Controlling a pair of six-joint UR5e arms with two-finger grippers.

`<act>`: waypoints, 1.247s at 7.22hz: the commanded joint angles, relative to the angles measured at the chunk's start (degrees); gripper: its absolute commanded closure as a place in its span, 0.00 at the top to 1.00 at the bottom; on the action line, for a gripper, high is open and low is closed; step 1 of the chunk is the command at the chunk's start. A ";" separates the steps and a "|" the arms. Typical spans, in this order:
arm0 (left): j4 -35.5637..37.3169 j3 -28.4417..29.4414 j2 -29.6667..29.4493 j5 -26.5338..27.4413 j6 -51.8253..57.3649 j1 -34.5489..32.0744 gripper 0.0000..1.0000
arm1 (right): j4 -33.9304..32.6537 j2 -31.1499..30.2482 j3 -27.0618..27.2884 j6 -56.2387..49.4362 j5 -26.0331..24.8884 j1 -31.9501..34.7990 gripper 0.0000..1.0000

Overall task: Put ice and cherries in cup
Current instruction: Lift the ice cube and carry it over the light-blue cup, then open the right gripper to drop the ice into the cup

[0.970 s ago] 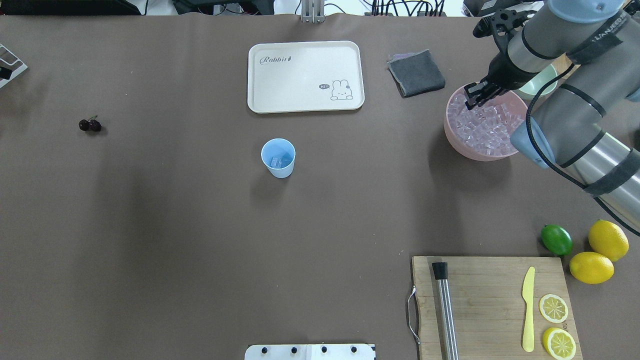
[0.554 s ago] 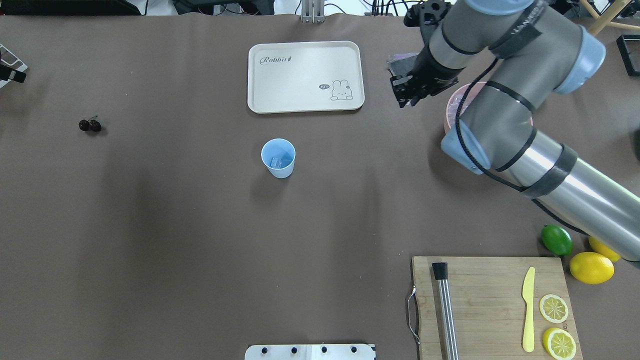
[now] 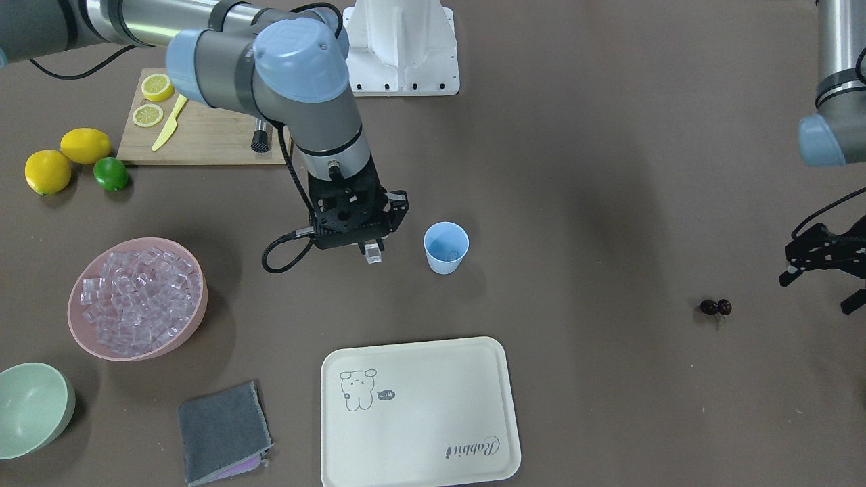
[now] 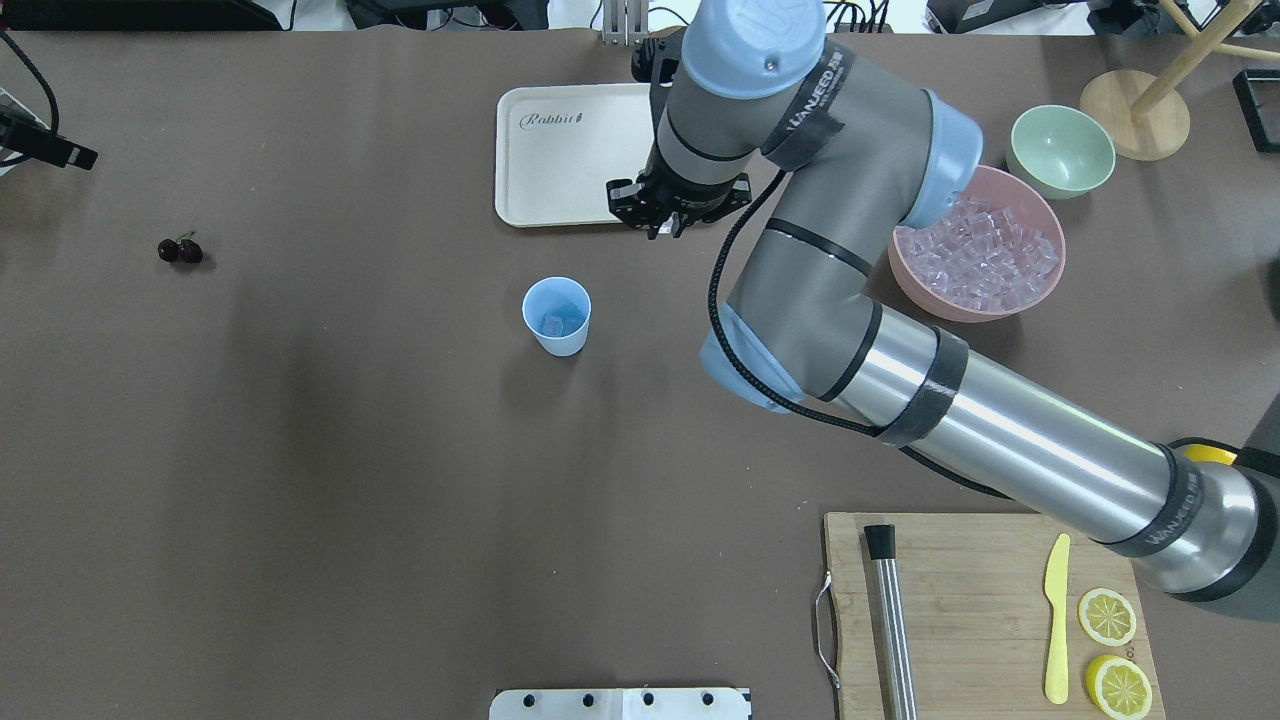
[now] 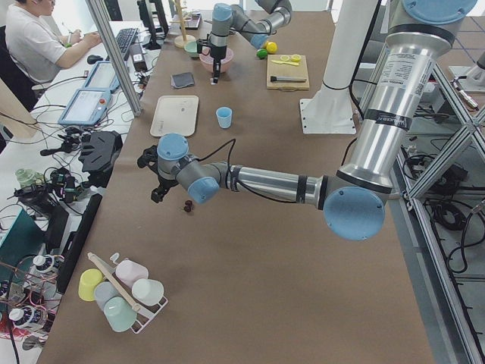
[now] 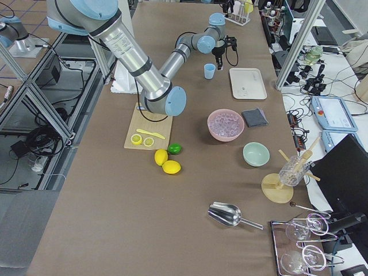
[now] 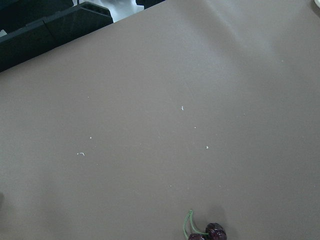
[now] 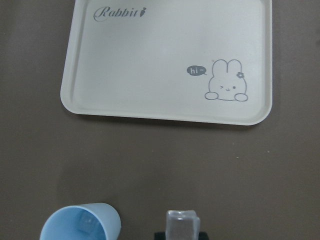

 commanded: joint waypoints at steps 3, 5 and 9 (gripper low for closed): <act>-0.16 0.01 -0.93 0.95 0.34 2.57 0.97 | 0.20 8.12 -8.52 3.95 -7.18 -5.80 0.00; -2.25 0.19 -0.15 0.95 0.60 2.65 0.97 | 0.29 7.96 -8.89 3.95 -9.64 -7.65 0.00; -3.07 0.10 0.12 0.95 0.69 2.74 0.97 | 0.38 8.05 -9.33 3.87 -11.50 -10.20 0.06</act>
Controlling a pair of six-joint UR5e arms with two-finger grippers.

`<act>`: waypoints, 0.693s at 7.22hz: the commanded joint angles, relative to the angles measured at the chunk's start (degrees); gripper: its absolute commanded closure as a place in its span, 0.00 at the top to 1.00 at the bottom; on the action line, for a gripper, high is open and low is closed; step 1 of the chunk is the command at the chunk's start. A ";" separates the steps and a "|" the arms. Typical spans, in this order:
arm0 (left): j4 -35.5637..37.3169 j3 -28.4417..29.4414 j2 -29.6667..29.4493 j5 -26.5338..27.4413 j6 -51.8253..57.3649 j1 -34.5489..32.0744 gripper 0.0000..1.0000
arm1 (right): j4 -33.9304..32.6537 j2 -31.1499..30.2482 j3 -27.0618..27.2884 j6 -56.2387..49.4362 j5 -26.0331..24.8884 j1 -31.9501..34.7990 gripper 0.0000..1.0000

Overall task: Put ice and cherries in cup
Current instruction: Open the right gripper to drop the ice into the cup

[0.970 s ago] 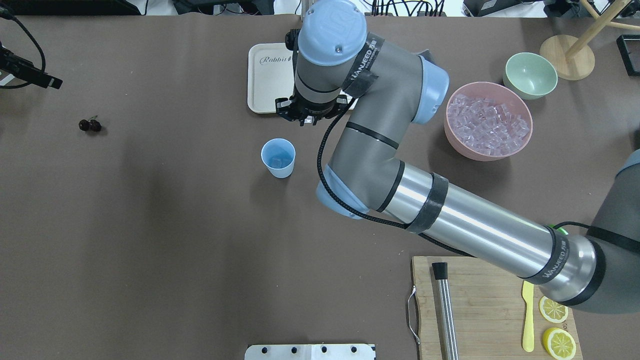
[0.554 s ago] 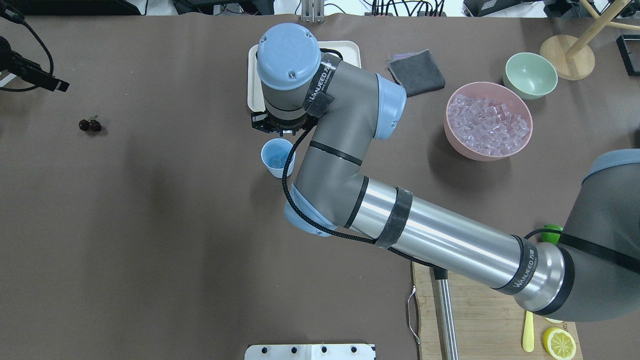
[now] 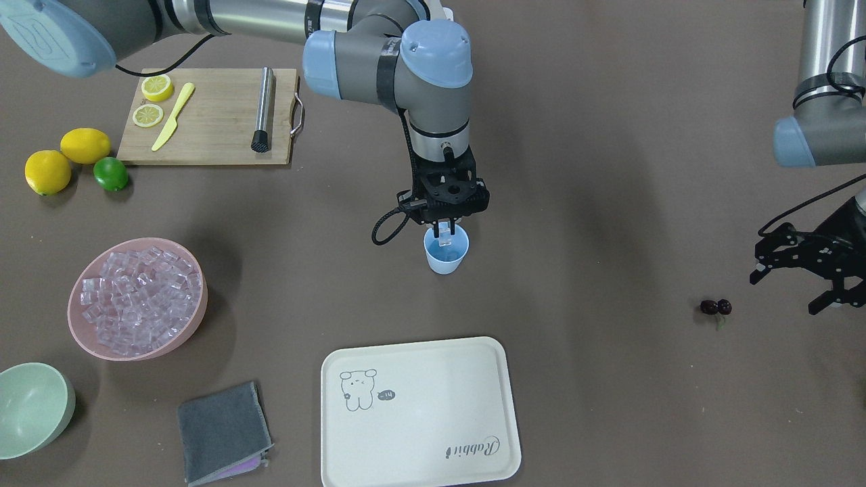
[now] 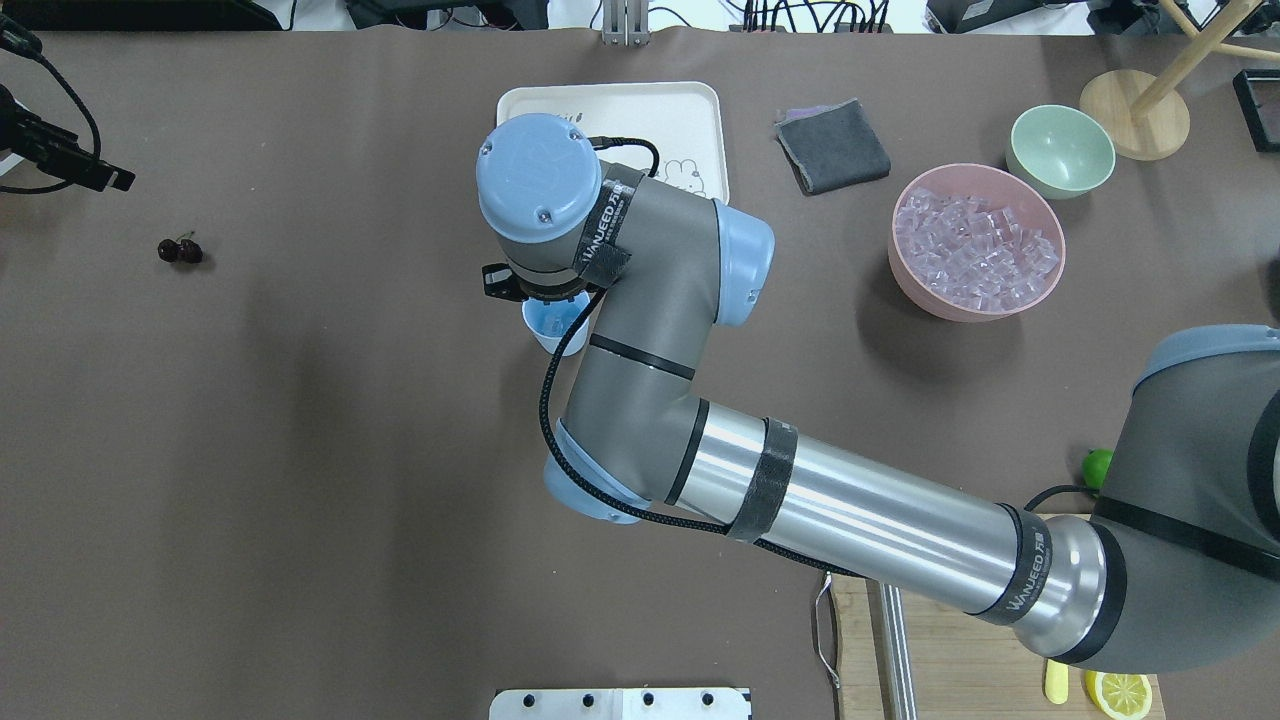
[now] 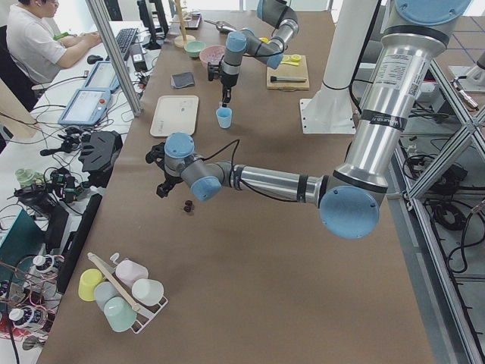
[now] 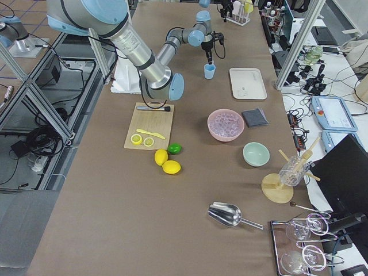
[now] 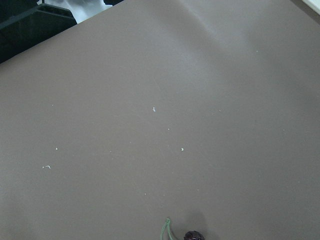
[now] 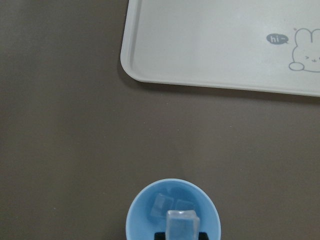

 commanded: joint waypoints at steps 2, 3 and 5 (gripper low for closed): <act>0.03 0.06 0.00 0.00 -0.05 0.06 0.97 | 4.09 -0.09 -2.73 -0.07 -1.69 -0.39 0.14; 0.03 0.05 0.00 0.00 -0.05 0.06 0.97 | 4.11 -0.18 -2.74 -0.07 -1.69 -0.39 0.37; 0.64 0.14 -0.35 0.09 -0.05 0.06 0.97 | 4.11 -0.27 -2.74 -0.16 -1.69 -0.74 0.82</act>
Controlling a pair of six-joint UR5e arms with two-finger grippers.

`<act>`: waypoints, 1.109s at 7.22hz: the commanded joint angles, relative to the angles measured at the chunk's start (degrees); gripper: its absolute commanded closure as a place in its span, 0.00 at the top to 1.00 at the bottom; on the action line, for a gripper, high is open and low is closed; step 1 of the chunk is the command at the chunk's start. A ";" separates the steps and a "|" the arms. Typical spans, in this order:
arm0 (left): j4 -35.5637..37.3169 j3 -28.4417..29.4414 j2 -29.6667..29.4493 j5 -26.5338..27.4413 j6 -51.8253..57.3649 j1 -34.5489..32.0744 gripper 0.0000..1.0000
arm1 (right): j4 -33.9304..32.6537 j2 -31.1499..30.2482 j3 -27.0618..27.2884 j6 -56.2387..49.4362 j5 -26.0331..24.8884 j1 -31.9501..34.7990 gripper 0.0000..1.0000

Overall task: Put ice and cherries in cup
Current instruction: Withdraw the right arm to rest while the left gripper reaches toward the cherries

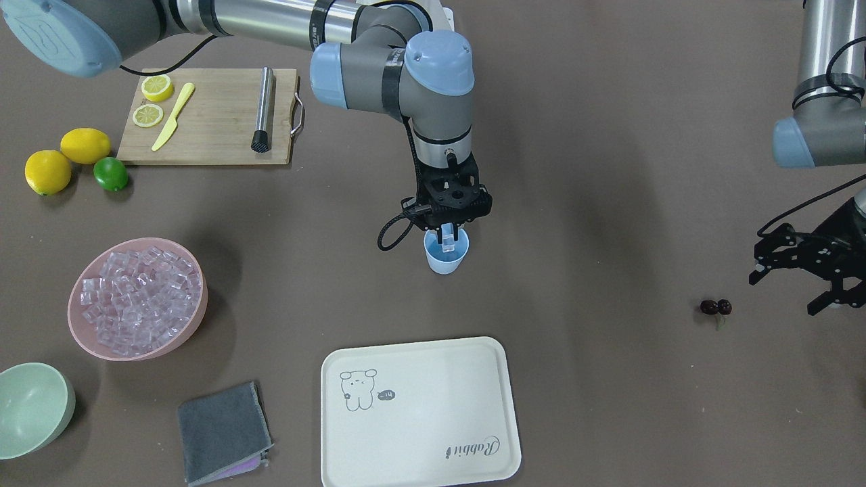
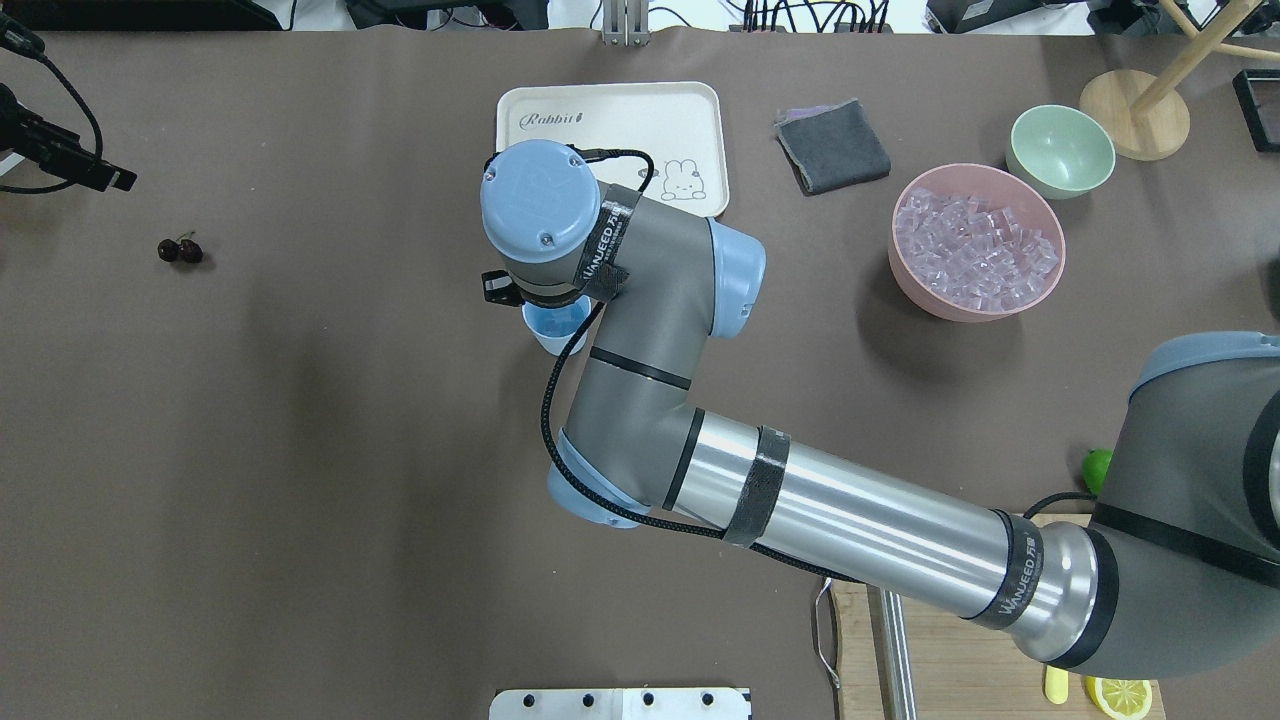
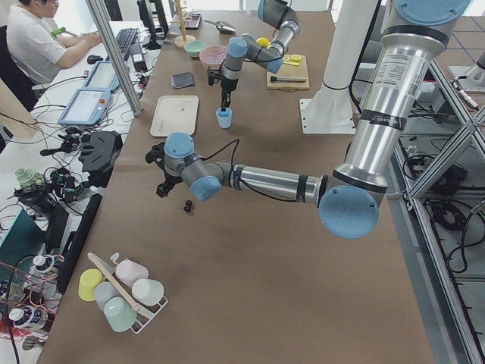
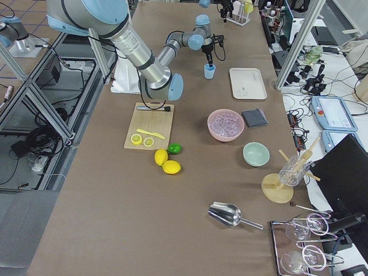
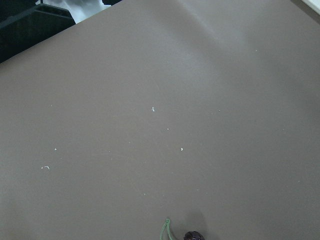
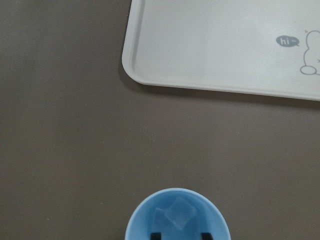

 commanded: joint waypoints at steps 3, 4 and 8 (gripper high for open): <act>2.90 0.50 -2.21 0.07 -0.45 3.32 0.97 | 0.00 -2.75 3.08 -1.30 1.29 1.61 0.98; 2.48 1.99 -3.34 0.24 -0.79 5.26 0.97 | 0.00 -9.56 8.67 -3.65 2.69 4.07 0.98; 1.78 2.87 -0.73 4.11 -1.59 8.27 0.97 | -0.88 -32.76 26.79 -25.93 30.41 29.34 0.98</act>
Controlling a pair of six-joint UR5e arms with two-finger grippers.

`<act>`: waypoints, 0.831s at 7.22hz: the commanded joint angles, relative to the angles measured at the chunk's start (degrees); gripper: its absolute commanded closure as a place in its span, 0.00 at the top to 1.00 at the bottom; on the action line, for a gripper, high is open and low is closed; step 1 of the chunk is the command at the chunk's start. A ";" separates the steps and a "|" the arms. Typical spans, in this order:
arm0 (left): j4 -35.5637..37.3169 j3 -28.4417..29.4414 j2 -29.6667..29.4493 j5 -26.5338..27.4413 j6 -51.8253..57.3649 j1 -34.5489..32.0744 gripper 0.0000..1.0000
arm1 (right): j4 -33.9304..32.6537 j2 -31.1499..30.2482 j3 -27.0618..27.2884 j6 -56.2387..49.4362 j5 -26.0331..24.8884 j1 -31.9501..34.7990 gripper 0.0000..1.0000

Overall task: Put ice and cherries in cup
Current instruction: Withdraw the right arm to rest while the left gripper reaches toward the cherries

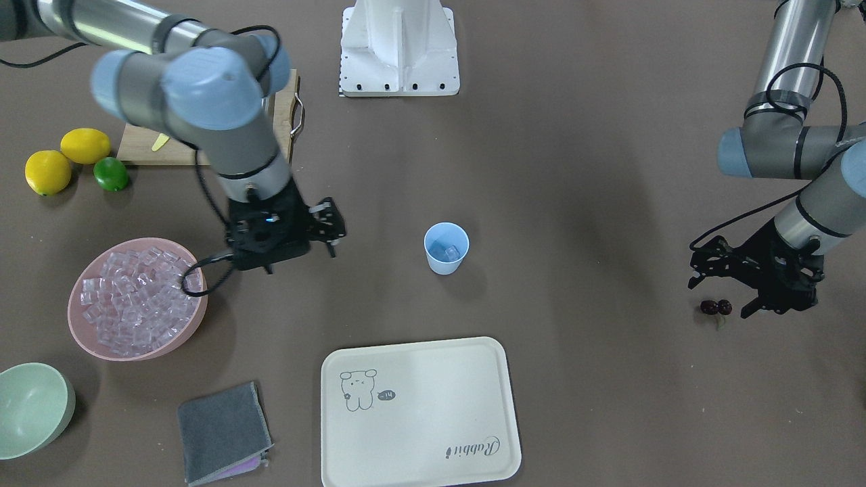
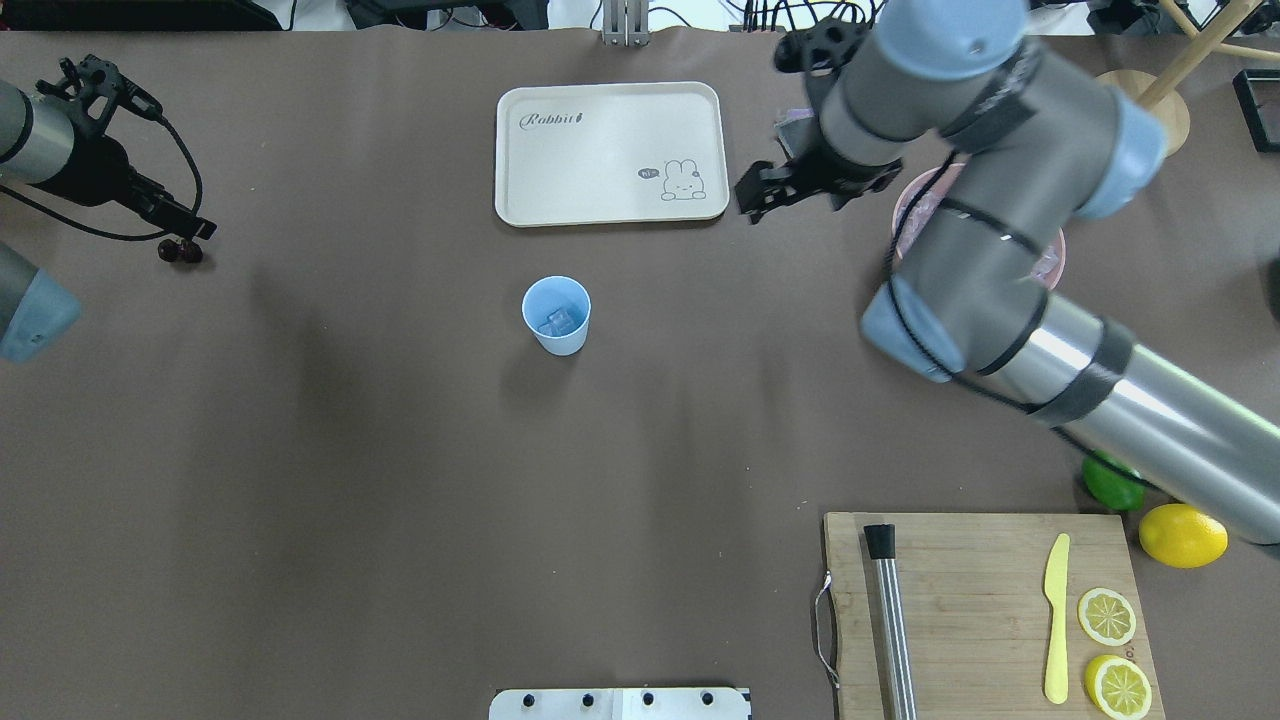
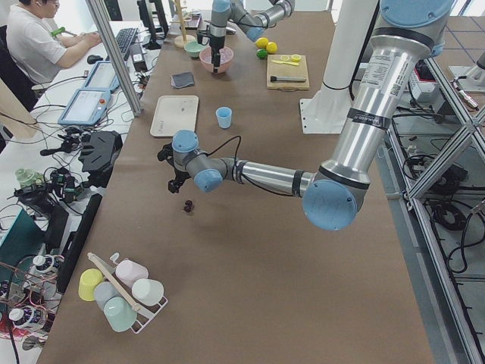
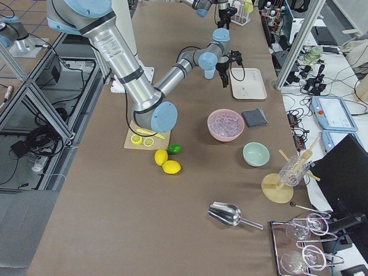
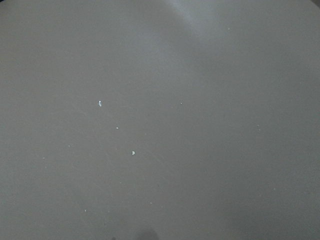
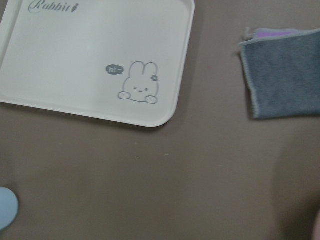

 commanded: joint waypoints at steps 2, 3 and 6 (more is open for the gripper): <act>-0.02 2.19 0.37 3.02 0.23 0.23 0.97 | 0.10 -19.58 10.92 -18.97 12.34 14.23 0.98; -0.01 3.15 -0.59 3.30 0.14 0.23 0.97 | 0.10 -24.07 11.98 -24.85 14.44 17.74 0.98; -0.01 5.53 -1.83 5.68 0.14 0.32 0.97 | 0.80 -35.60 16.99 -32.81 16.30 22.77 0.98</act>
